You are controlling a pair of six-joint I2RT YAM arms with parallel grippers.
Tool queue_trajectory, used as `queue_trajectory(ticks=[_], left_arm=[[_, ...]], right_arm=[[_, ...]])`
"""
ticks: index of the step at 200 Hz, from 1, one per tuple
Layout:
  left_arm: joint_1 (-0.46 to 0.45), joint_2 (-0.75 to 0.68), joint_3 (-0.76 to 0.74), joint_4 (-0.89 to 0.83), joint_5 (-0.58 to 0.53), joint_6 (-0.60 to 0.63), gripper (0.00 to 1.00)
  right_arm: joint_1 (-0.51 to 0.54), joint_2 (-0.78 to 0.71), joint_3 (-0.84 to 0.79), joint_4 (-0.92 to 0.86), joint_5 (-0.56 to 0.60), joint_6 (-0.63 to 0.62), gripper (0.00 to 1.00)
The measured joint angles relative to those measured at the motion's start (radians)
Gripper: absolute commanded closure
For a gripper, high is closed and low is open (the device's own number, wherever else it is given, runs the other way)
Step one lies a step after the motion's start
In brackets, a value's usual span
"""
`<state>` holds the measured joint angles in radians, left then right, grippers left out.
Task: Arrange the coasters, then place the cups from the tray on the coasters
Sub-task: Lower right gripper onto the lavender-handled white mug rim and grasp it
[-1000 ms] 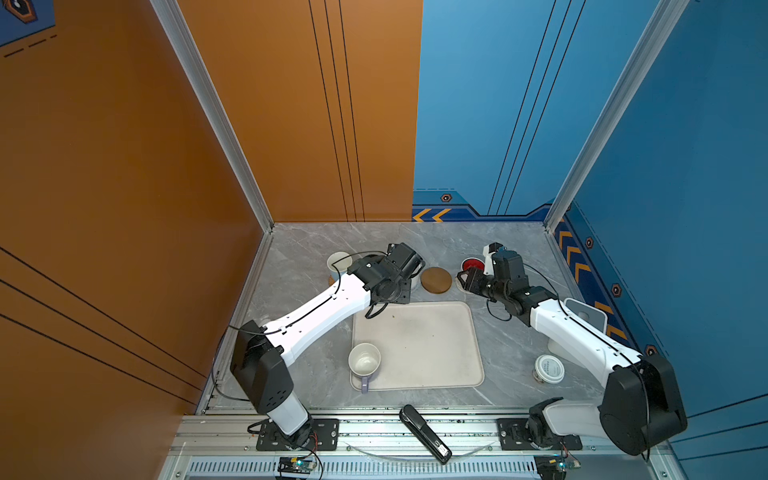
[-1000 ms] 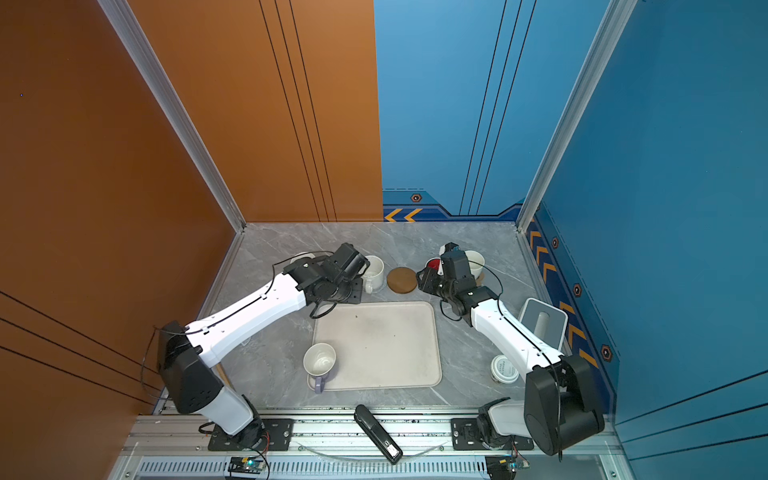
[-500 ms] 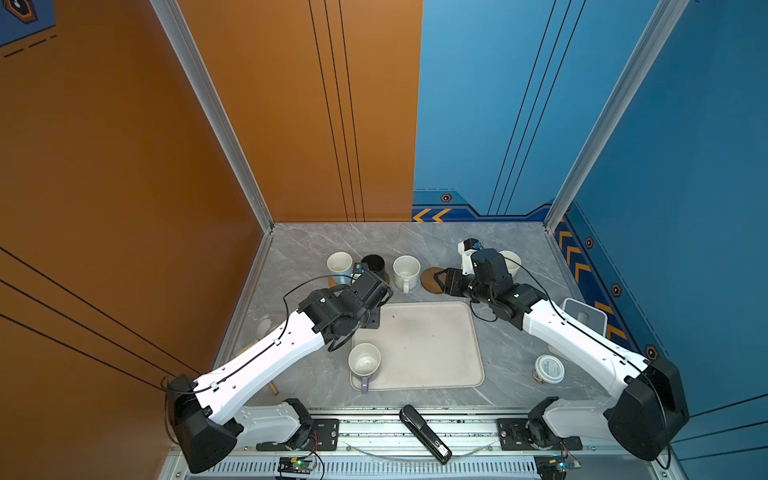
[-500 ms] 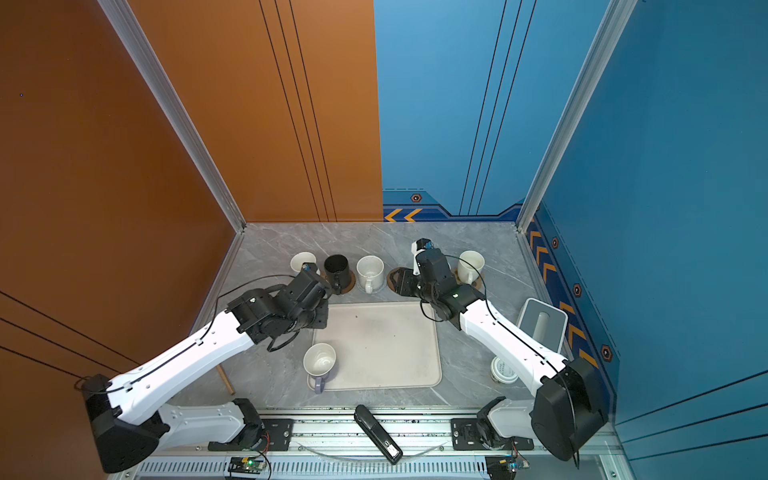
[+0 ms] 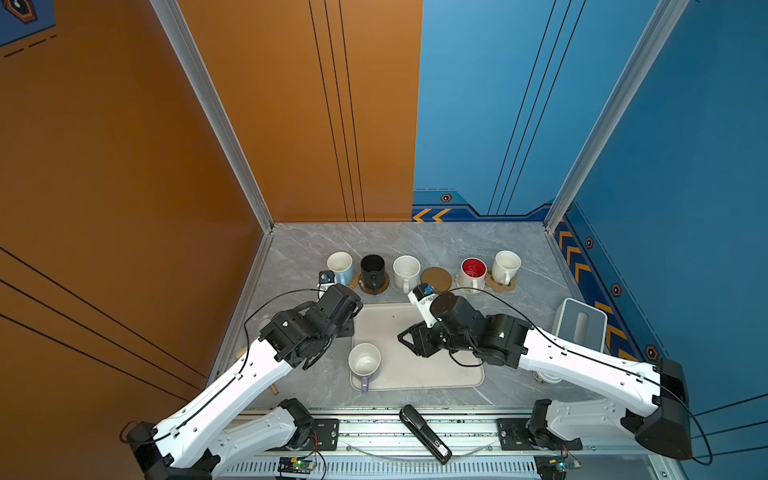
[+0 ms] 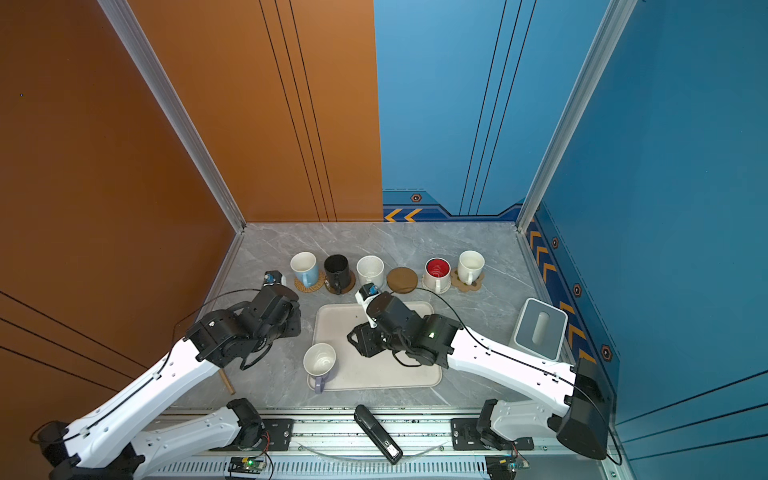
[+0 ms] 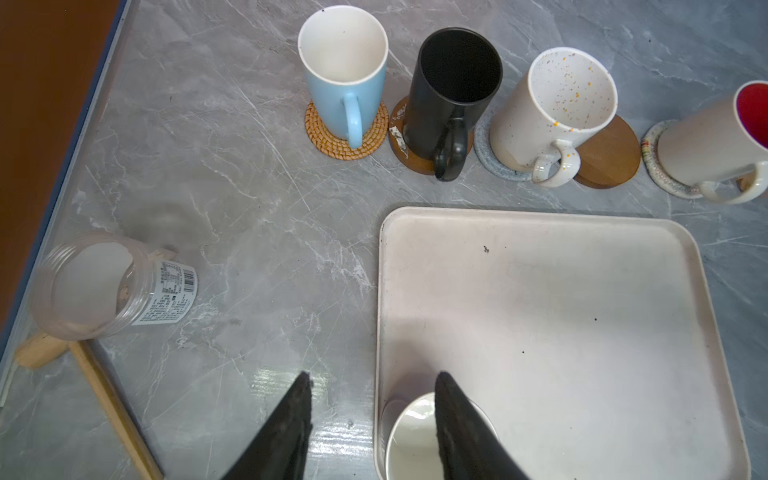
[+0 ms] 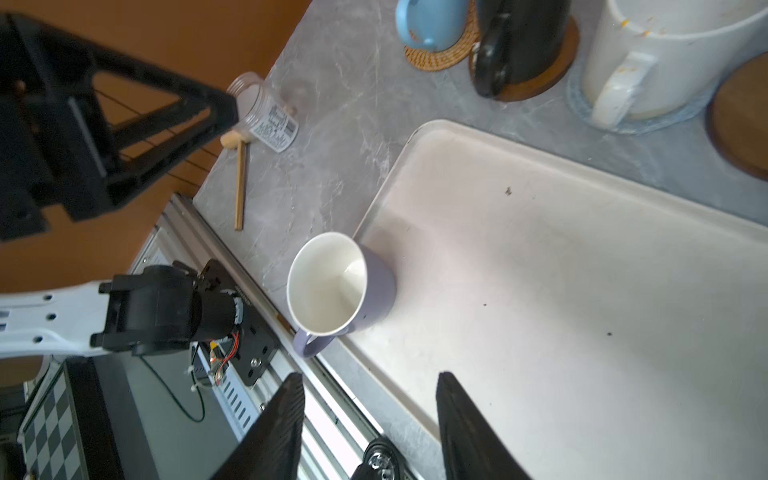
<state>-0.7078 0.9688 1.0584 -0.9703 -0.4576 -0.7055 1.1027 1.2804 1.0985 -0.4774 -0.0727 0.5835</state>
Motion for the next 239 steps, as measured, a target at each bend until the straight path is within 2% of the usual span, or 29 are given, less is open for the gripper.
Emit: queue_trajectory(ticks=[36, 101, 188, 239], left_arm=[[0.016, -0.049, -0.001, 0.000, -0.016, -0.003, 0.50], [0.063, -0.082, -0.001, 0.000, -0.041, 0.011, 0.49], [0.097, -0.145, -0.011, 0.000, -0.039, 0.078, 0.47], [0.106, -0.211, -0.052, 0.000, -0.028, 0.100, 0.47]], right_arm=[[0.128, 0.092, 0.058, -0.053, 0.006, 0.037, 0.50], [0.273, 0.269, 0.137, -0.107, 0.086, 0.156, 0.51], [0.360, 0.613, 0.365, -0.126, 0.181, 0.340, 0.53], [0.365, 0.648, 0.417, -0.197, 0.233, 0.428, 0.54]])
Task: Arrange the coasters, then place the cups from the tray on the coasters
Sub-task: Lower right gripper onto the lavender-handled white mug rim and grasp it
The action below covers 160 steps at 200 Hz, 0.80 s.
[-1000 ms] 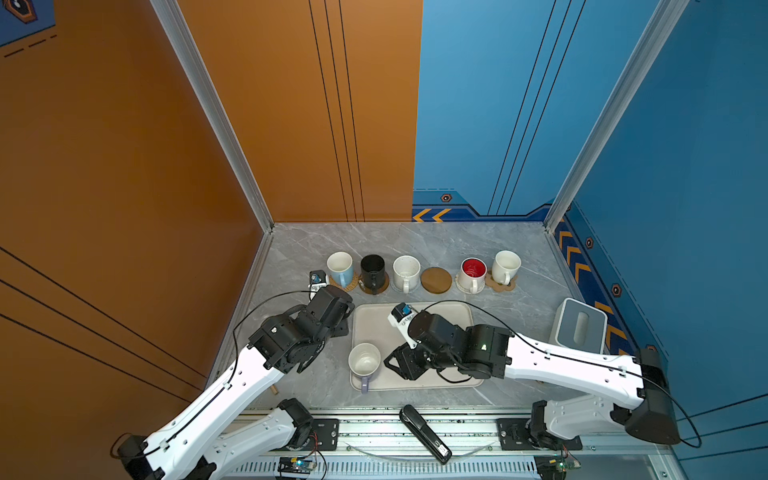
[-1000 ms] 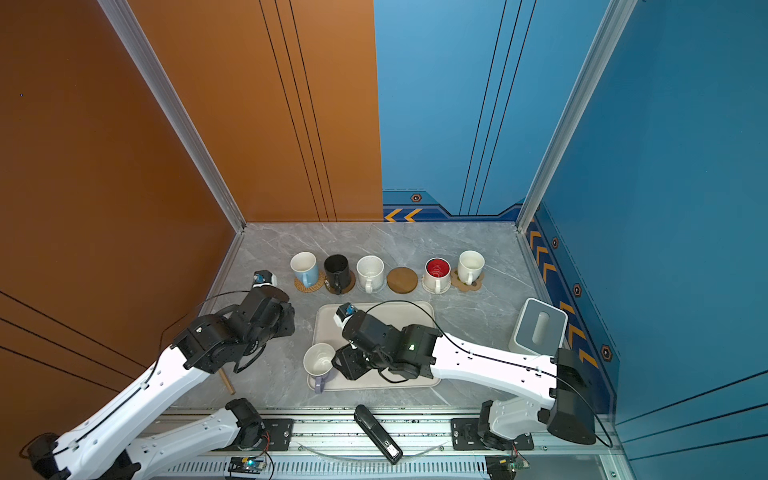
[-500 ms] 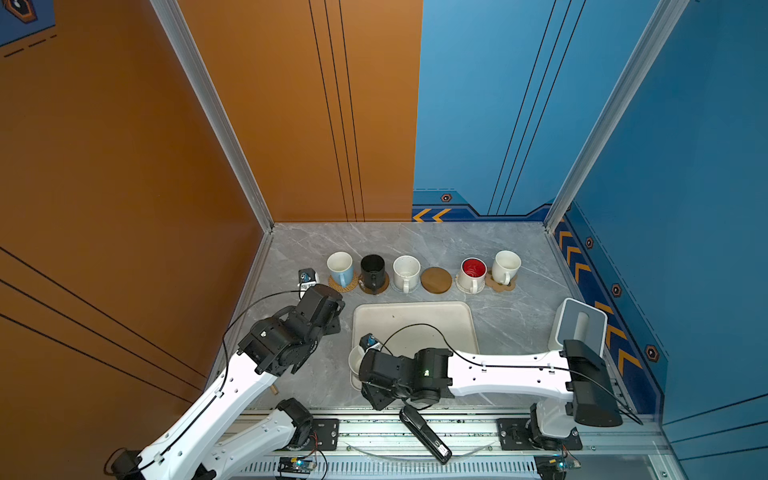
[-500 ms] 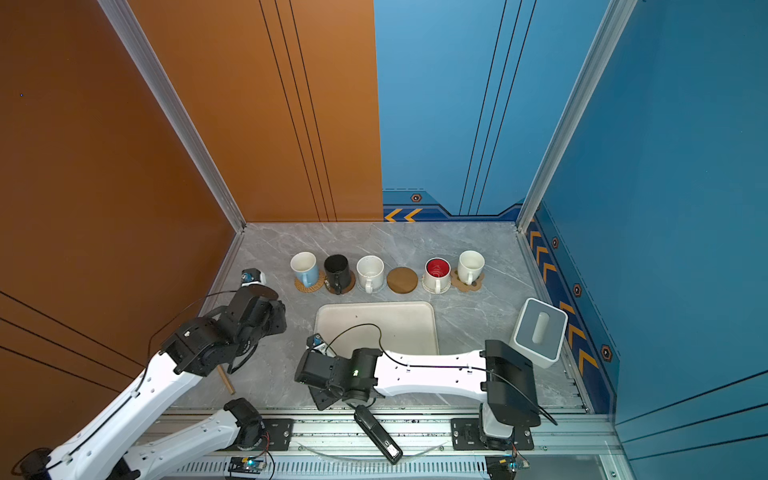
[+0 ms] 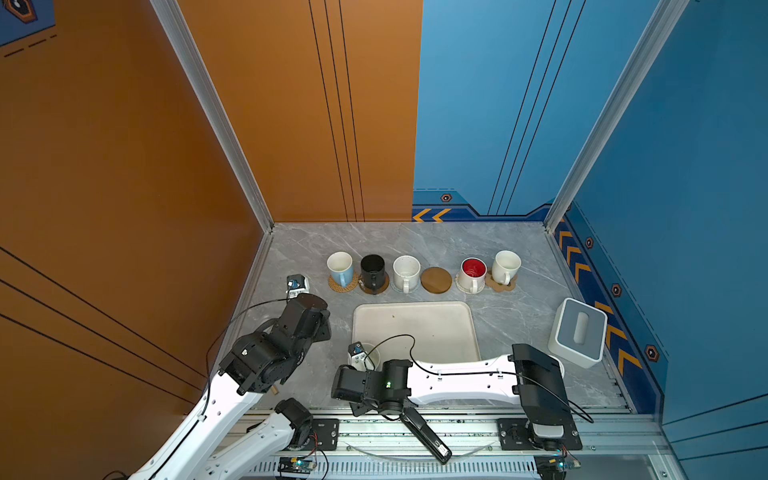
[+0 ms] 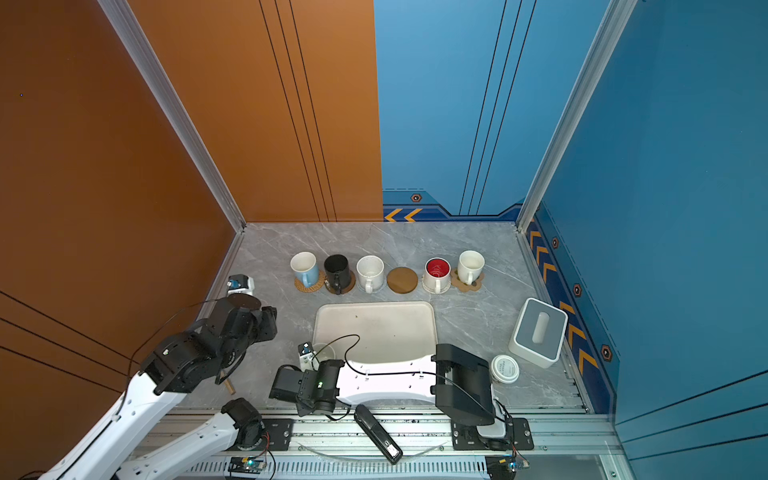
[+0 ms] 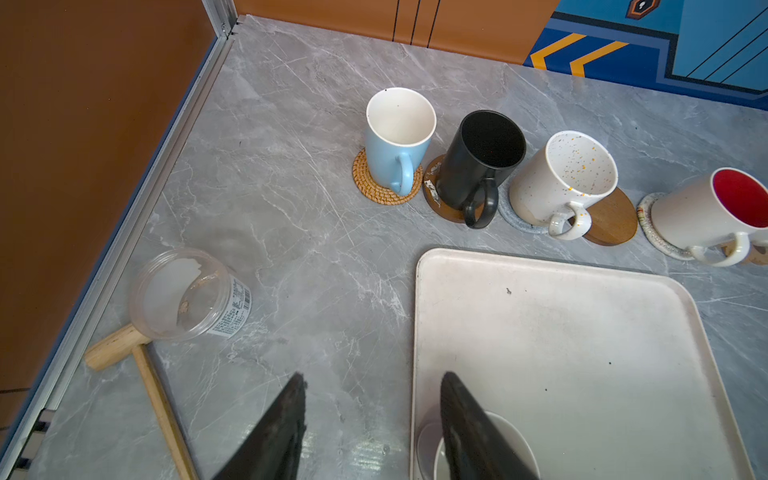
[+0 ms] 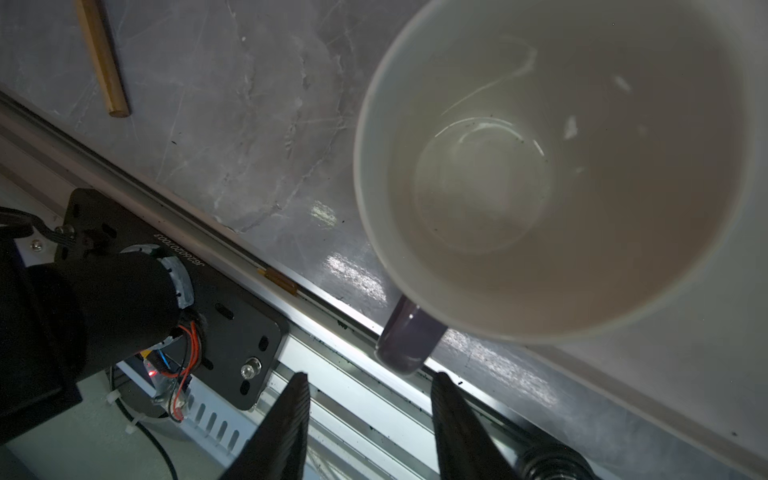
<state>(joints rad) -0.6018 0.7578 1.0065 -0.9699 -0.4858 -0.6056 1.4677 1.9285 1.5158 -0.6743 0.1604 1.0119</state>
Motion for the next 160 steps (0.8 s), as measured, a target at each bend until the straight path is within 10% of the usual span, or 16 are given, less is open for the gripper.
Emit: queue_trajectory(ticks=[160], left_arm=[[0.000, -0.058, -0.021, 0.000, 0.034, 0.004, 0.46]], right_arm=[[-0.058, 0.047, 0.049, -0.052, 0.001, 0.044, 0.55]])
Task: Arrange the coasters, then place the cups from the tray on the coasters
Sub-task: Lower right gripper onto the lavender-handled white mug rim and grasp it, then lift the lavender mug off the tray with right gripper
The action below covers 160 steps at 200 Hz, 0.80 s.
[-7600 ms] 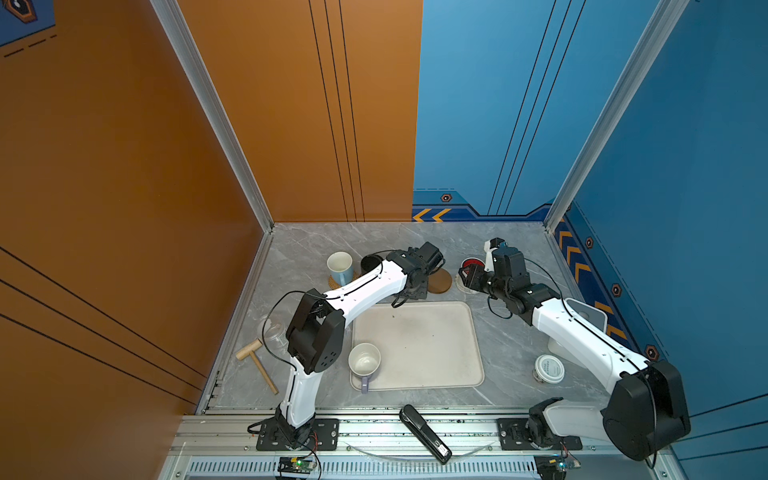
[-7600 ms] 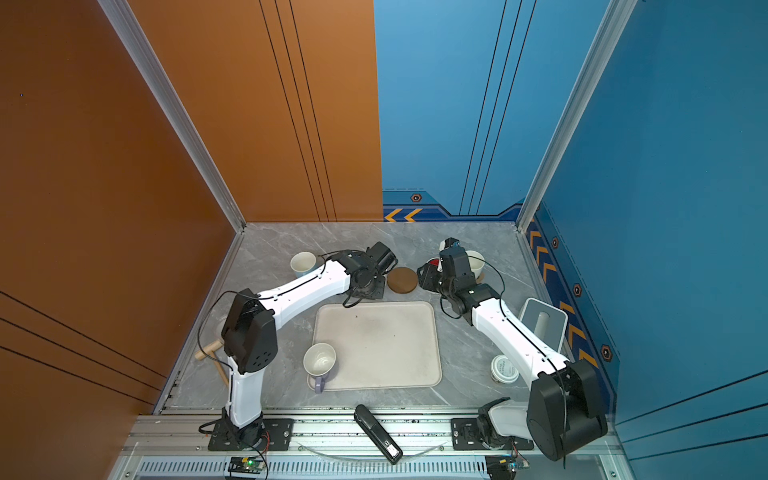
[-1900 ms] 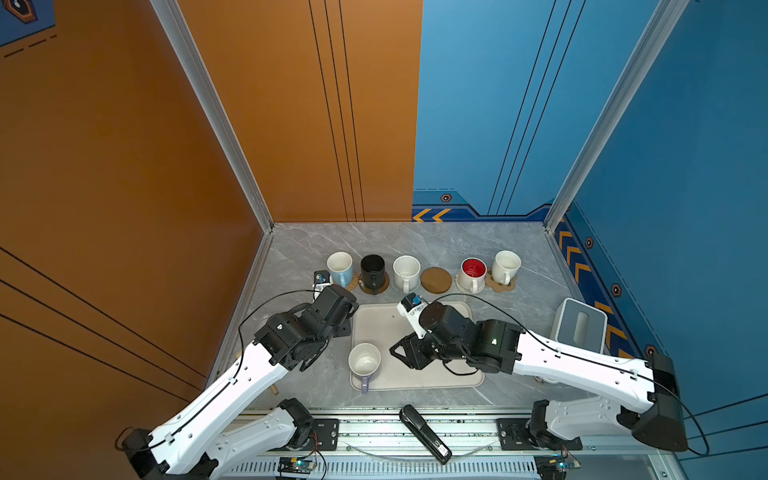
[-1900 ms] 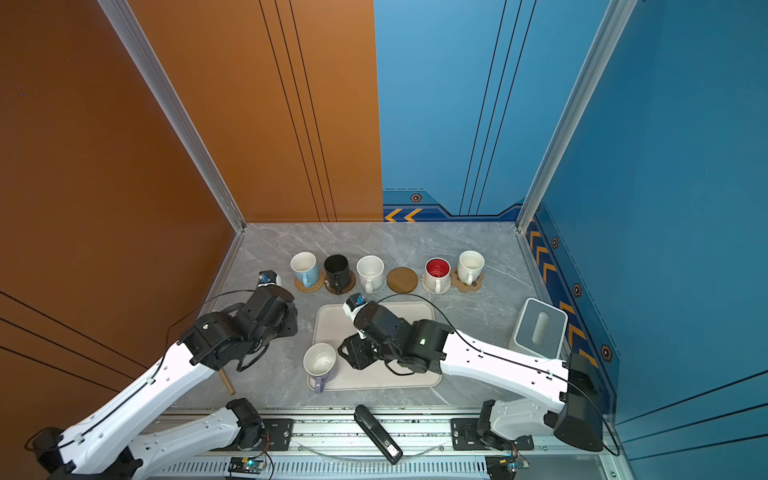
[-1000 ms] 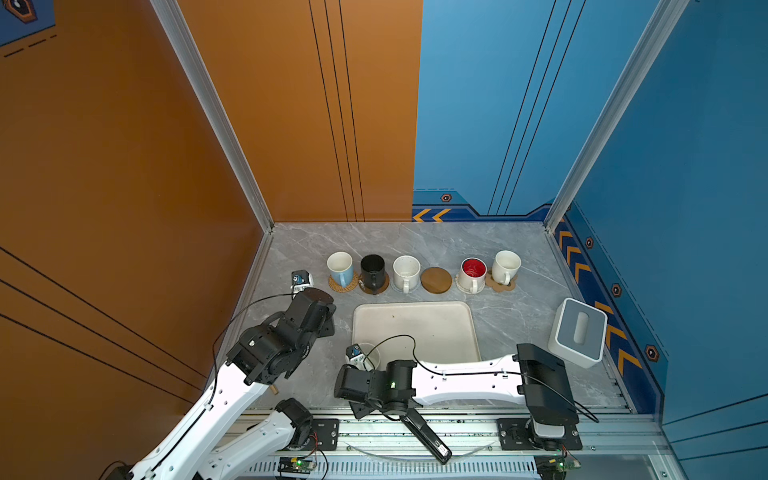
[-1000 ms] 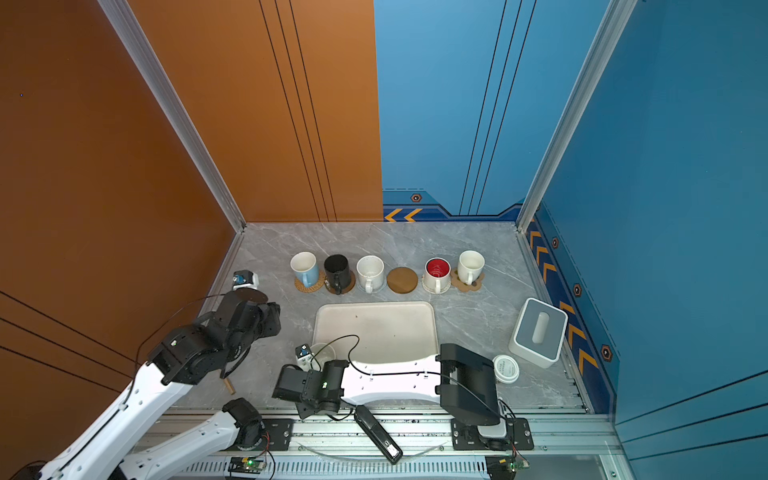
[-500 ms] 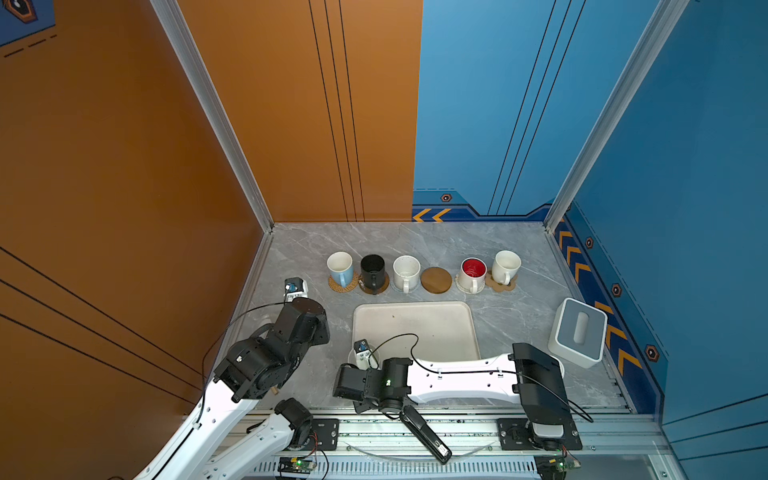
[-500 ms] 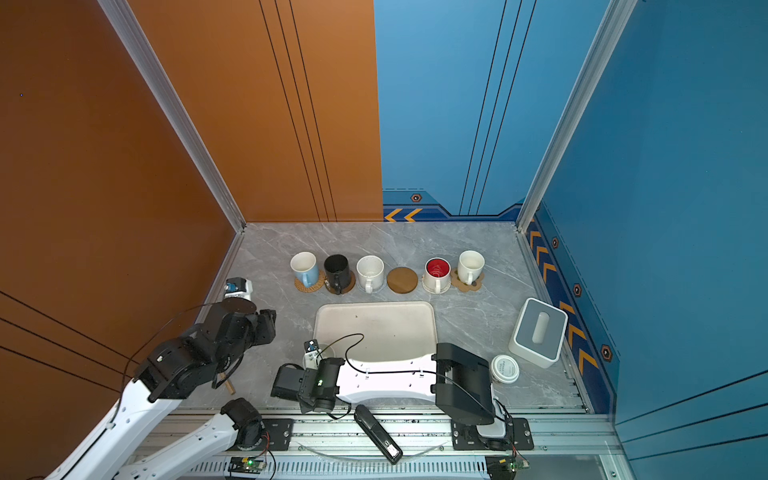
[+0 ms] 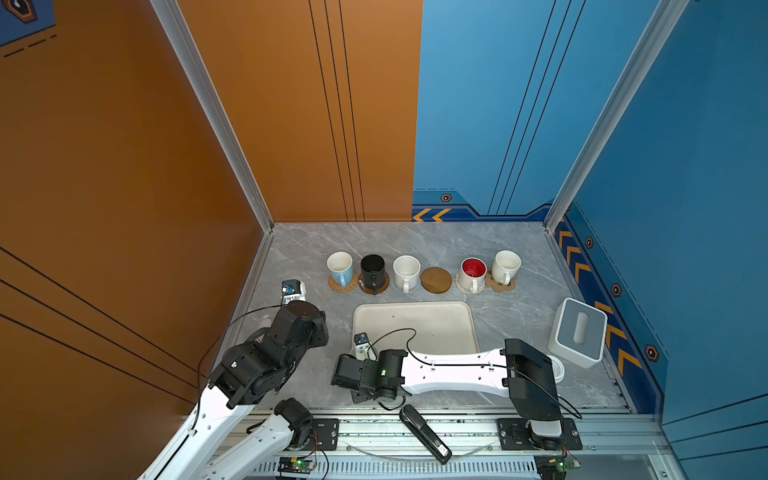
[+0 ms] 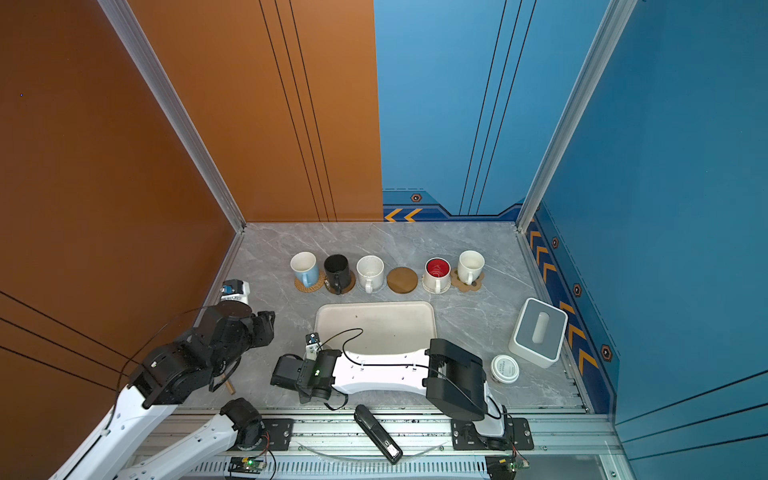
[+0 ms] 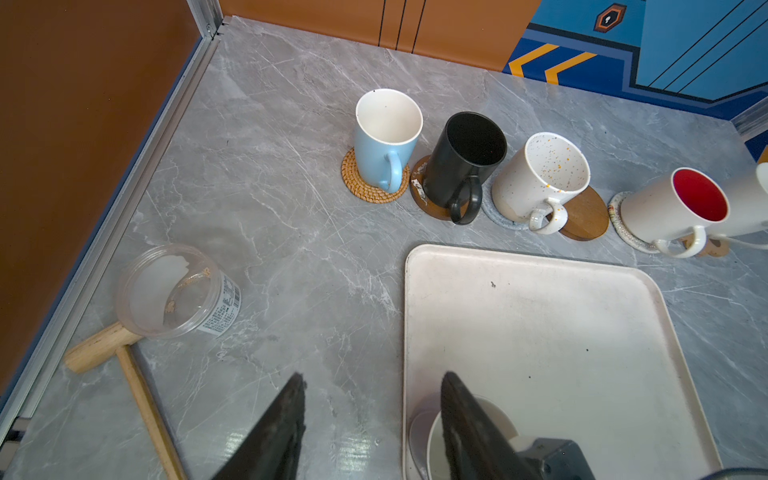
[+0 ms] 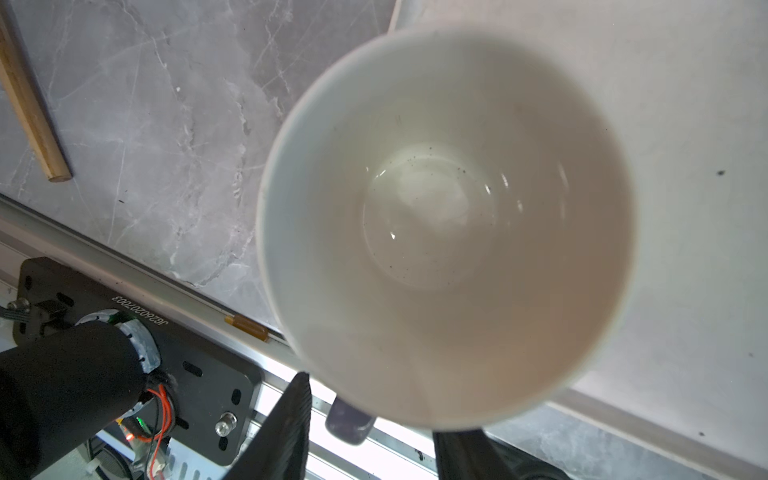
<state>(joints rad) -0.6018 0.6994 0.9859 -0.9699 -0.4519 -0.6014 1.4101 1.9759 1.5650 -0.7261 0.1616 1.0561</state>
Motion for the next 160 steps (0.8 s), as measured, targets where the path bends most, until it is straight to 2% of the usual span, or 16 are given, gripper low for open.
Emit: queue_trajectory(ticks=[133, 160], left_arm=[[0.001, 0.000, -0.004, 0.000, 0.000, 0.000, 0.45], [0.008, 0.000, -0.004, 0.000, 0.000, 0.000, 0.45]], right_arm=[[-0.053, -0.003, -0.009, -0.059, 0.001, -0.023, 0.57], [-0.066, -0.004, -0.012, -0.080, 0.001, -0.043, 0.60]])
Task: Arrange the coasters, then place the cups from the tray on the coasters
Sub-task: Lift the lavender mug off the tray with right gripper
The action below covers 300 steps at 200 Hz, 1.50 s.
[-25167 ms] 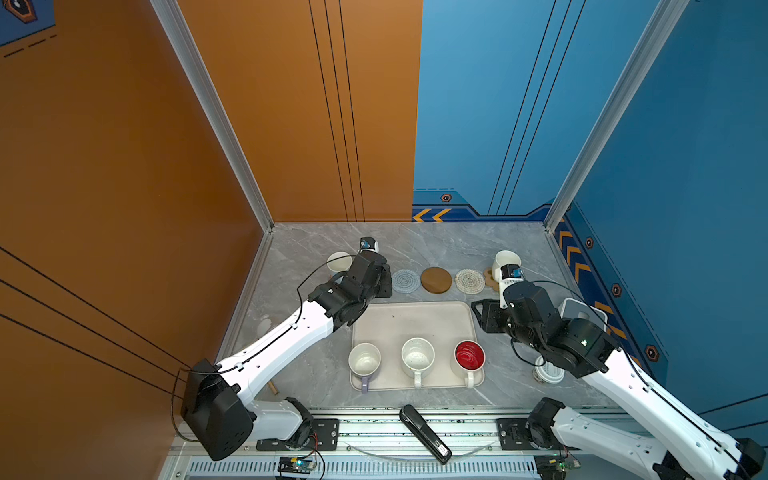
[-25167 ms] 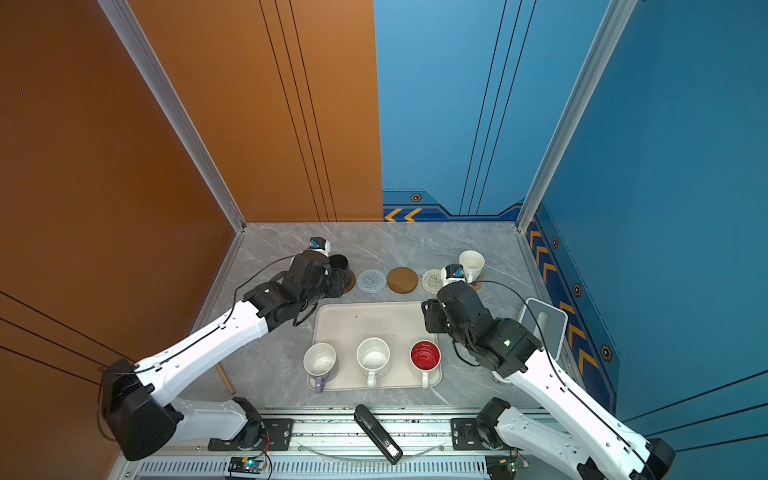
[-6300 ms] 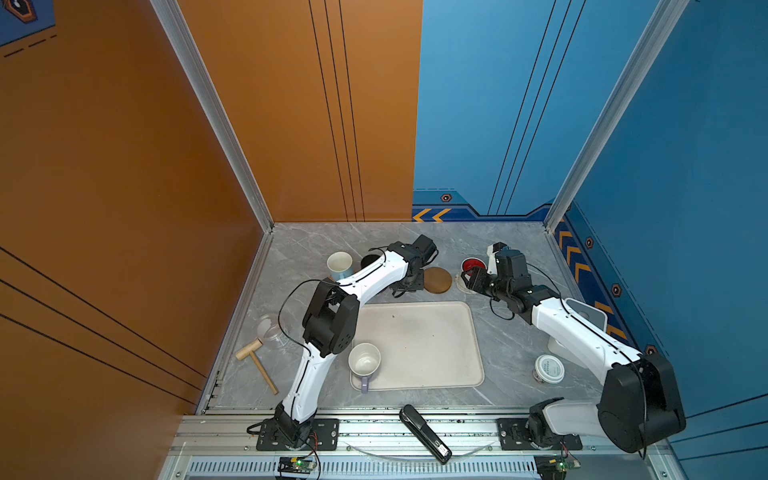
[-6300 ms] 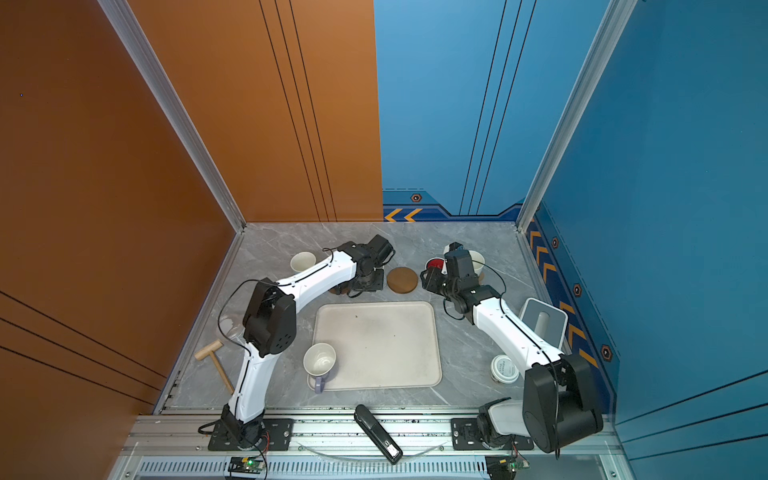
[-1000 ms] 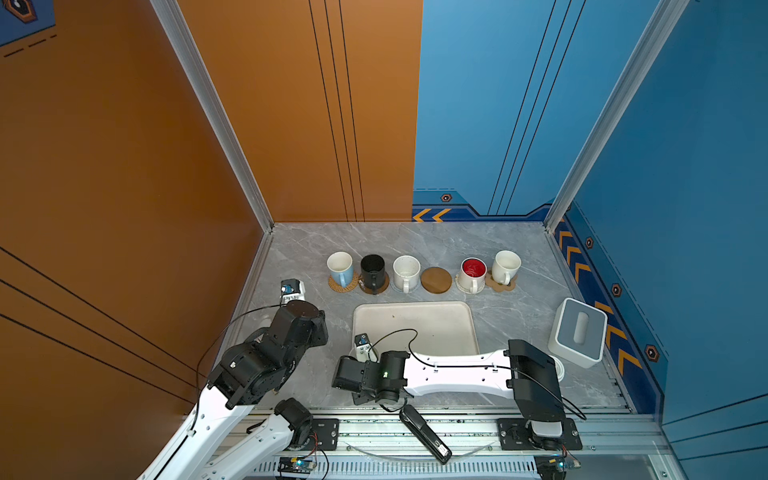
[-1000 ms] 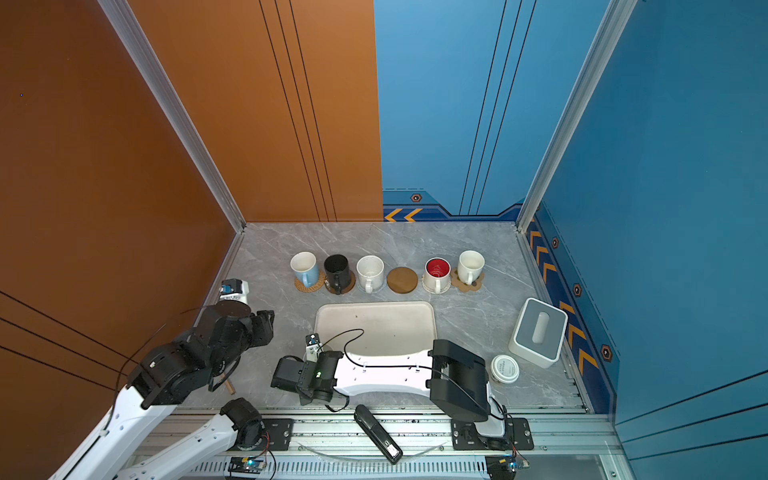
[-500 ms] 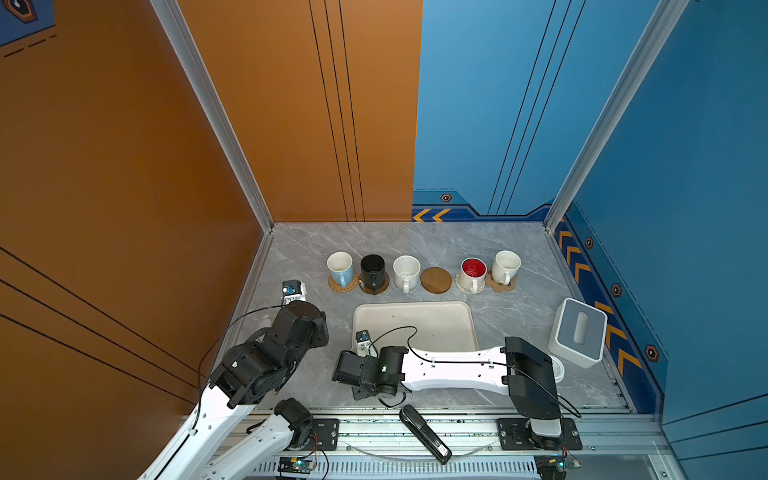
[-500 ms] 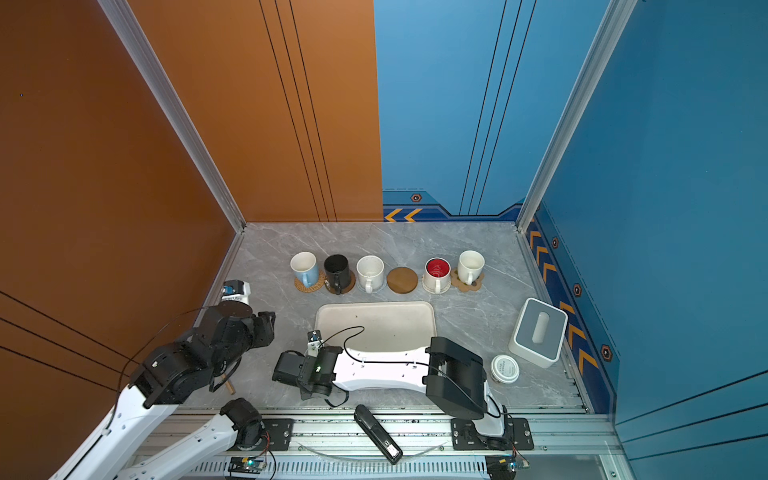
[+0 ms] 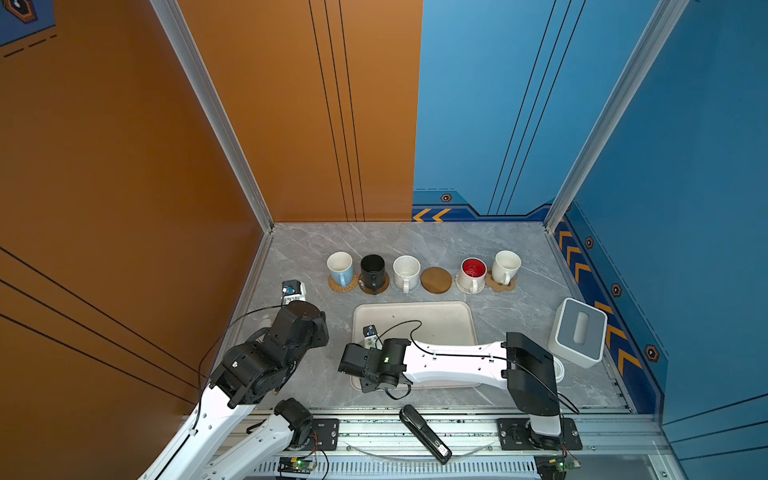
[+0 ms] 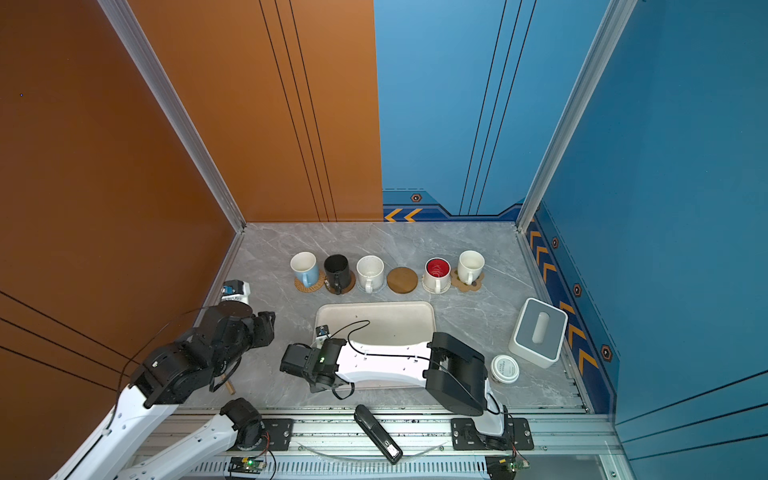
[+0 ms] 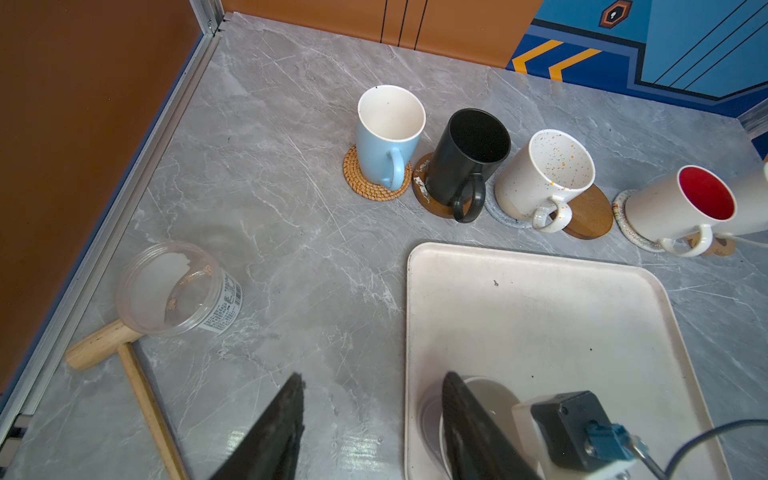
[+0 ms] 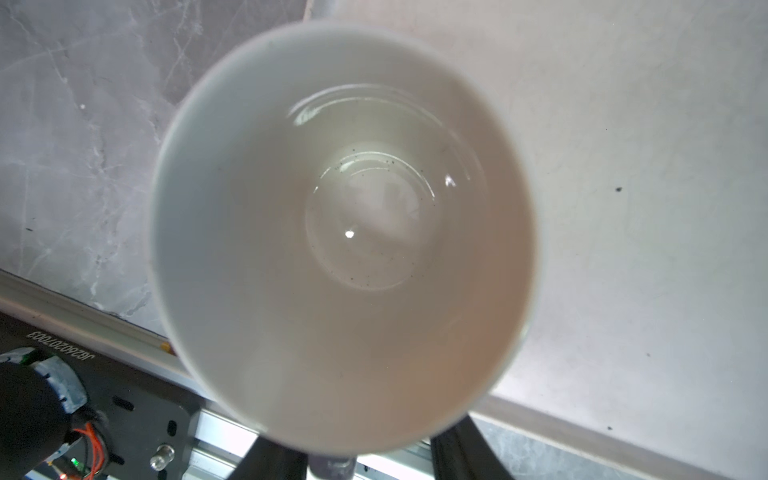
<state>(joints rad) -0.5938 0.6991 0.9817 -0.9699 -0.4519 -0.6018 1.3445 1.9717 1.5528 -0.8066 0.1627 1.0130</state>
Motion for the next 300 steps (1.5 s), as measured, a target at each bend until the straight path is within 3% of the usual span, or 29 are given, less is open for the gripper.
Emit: queue_trajectory(ticks=[49, 74, 204, 300], left_arm=[[0.004, 0.001, 0.000, 0.000, 0.000, 0.000, 0.45], [0.004, 0.004, 0.000, 0.000, 0.000, 0.000, 0.45], [0.009, 0.011, 0.000, 0.000, 0.008, 0.000, 0.45], [0.011, 0.016, 0.000, 0.000, 0.011, 0.000, 0.45]], right_arm=[[-0.004, 0.000, -0.001, -0.013, 0.000, -0.041, 0.63], [-0.004, 0.000, 0.000, -0.014, 0.000, -0.060, 0.70], [-0.009, 0.018, 0.016, -0.023, -0.005, -0.097, 0.66], [-0.010, 0.035, 0.016, -0.023, -0.013, -0.101, 0.70]])
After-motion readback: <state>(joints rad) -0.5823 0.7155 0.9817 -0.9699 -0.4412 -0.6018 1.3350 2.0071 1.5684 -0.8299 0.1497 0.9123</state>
